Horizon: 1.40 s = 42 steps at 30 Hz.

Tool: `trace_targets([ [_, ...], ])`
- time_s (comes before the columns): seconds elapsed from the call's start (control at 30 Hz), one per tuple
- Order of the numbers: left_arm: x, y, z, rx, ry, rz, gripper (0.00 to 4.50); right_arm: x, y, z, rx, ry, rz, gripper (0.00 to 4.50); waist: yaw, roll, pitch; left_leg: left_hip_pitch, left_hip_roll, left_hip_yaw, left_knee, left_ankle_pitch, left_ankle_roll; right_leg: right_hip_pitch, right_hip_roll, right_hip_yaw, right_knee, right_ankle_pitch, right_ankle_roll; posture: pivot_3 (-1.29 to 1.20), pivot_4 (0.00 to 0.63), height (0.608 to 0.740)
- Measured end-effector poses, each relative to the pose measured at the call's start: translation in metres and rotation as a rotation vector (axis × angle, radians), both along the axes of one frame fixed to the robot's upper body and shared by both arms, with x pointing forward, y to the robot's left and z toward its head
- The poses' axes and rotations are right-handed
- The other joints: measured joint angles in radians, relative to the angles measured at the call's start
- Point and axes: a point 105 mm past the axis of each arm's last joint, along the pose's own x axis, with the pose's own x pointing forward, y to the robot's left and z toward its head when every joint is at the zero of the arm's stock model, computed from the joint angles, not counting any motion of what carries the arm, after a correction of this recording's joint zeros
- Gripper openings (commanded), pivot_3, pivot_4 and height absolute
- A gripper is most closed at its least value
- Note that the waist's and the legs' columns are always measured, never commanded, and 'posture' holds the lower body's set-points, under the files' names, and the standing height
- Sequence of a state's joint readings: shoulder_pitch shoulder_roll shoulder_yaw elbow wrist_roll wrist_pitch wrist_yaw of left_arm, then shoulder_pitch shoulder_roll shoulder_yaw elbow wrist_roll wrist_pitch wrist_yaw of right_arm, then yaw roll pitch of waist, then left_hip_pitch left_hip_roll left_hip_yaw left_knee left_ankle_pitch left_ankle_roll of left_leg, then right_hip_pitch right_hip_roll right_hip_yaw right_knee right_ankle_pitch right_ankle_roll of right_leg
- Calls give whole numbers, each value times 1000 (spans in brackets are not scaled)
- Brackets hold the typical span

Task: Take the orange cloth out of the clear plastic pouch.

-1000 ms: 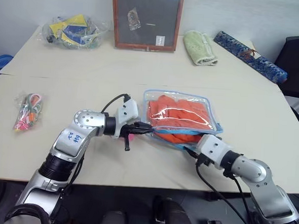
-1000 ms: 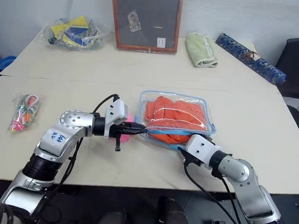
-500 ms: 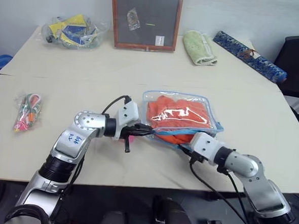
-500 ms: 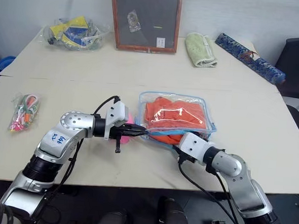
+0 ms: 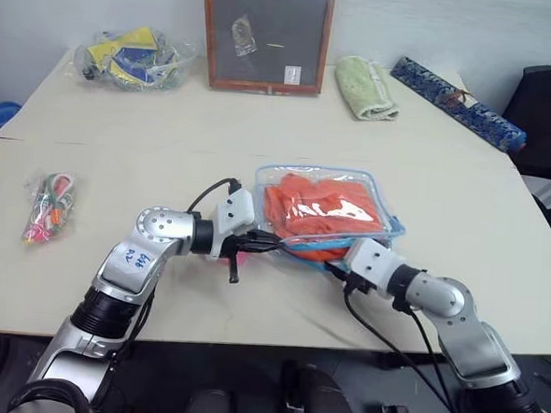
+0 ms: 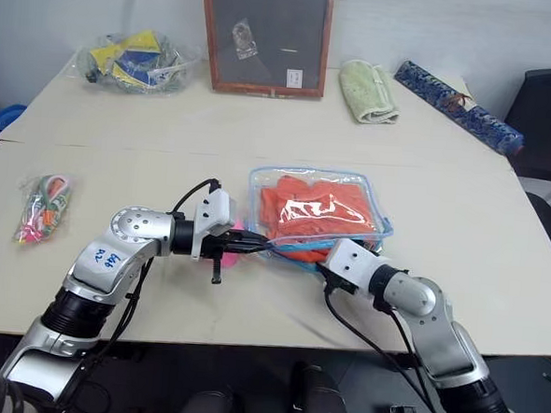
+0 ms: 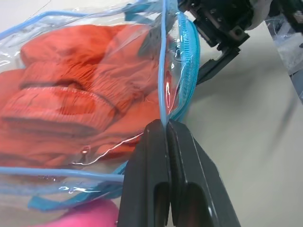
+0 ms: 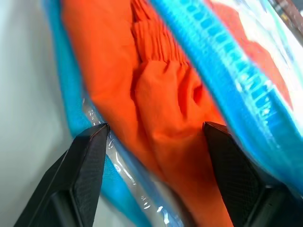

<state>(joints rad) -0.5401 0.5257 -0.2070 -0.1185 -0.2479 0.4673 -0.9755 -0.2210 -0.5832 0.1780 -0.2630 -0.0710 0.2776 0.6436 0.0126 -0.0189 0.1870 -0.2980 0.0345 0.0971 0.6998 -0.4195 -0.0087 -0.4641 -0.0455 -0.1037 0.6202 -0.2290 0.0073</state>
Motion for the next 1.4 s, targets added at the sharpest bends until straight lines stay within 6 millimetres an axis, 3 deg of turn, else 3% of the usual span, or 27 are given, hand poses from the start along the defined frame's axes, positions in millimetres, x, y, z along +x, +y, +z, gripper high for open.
trace_targets([
  [0.27,-1,0,1,1,-11,-8,0,11,-5,2,48,41,-32,3271,-2,0,0,0,0,-1,0,0,0,0,0,0,0,0,0,0,150,740],
  [0.5,-1,0,0,0,-12,-7,0,21,-3,6,-181,-128,44,3271,-7,0,0,0,0,0,0,0,0,0,-1,0,0,0,0,0,150,740],
  [0.67,-1,0,0,0,-12,-7,0,32,1,7,-218,-172,44,3271,-14,0,0,1,0,0,0,1,0,1,-1,0,0,0,0,0,150,740],
  [0.77,-1,0,0,0,-13,-7,0,37,2,5,-220,-169,44,2703,-14,0,0,1,0,0,0,1,-1,1,-1,0,0,0,0,0,150,740],
  [1.03,0,1,0,4,-20,-1,0,30,2,-5,-243,-140,103,169,-11,0,0,1,-1,-1,0,1,0,1,-2,0,0,0,0,0,150,740],
  [1.23,5,1,-1,12,-40,44,0,3,-10,-6,-277,-101,175,45,-8,0,0,0,0,-2,-1,1,0,1,-1,-1,0,0,0,0,150,740],
  [1.4,16,5,-7,31,-47,113,0,-47,-8,-11,-282,4,351,45,-6,0,0,0,-1,-2,-1,1,0,1,-1,-1,-3,0,0,0,150,740],
])
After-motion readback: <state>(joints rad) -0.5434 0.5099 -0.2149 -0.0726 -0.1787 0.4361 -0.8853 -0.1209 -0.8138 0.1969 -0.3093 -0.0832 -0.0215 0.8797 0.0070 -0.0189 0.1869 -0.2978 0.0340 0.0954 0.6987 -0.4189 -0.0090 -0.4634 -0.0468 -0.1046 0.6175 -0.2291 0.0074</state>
